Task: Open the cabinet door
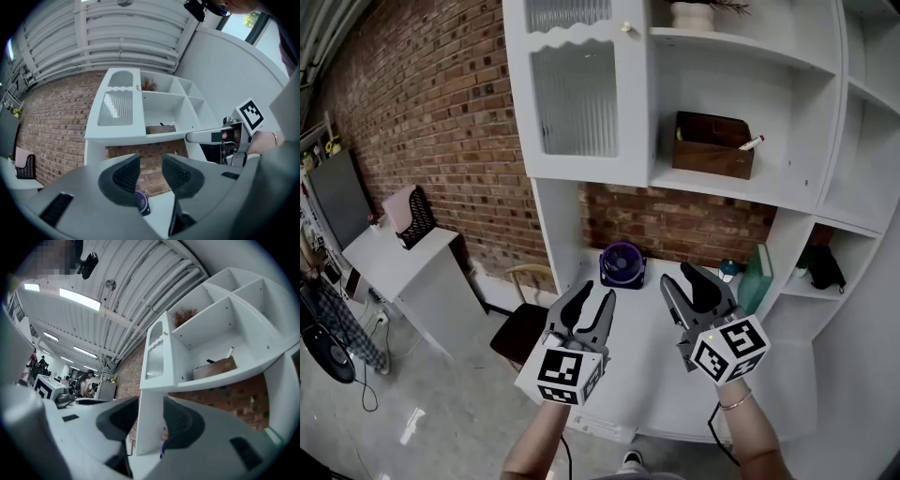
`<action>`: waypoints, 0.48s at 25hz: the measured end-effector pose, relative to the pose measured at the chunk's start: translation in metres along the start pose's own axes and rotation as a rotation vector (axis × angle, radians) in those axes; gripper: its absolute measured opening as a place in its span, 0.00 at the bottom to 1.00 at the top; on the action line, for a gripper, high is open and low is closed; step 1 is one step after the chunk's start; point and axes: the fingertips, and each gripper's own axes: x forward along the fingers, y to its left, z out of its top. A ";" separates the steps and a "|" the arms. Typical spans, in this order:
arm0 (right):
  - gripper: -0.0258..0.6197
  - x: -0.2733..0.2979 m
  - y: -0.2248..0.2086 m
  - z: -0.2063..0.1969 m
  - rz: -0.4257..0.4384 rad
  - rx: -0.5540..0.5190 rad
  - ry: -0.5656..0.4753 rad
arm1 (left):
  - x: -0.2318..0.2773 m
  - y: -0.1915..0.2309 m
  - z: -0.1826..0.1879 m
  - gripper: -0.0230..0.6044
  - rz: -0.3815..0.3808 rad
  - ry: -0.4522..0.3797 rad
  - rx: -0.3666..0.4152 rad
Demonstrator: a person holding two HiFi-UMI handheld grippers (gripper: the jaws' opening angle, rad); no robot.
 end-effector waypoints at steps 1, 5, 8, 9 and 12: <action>0.28 0.007 -0.005 0.007 0.009 -0.007 -0.012 | 0.008 0.002 0.007 0.25 0.003 -0.012 0.010; 0.28 0.033 -0.022 0.028 0.044 -0.032 -0.057 | 0.041 0.009 0.036 0.25 0.020 -0.062 0.066; 0.28 0.050 -0.034 0.041 0.065 -0.046 -0.084 | 0.063 0.013 0.057 0.25 0.032 -0.101 0.107; 0.28 0.056 -0.037 0.044 0.071 -0.047 -0.092 | 0.069 0.014 0.064 0.25 0.037 -0.112 0.120; 0.28 0.071 -0.043 0.054 0.091 -0.048 -0.106 | 0.086 0.019 0.085 0.25 0.052 -0.148 0.150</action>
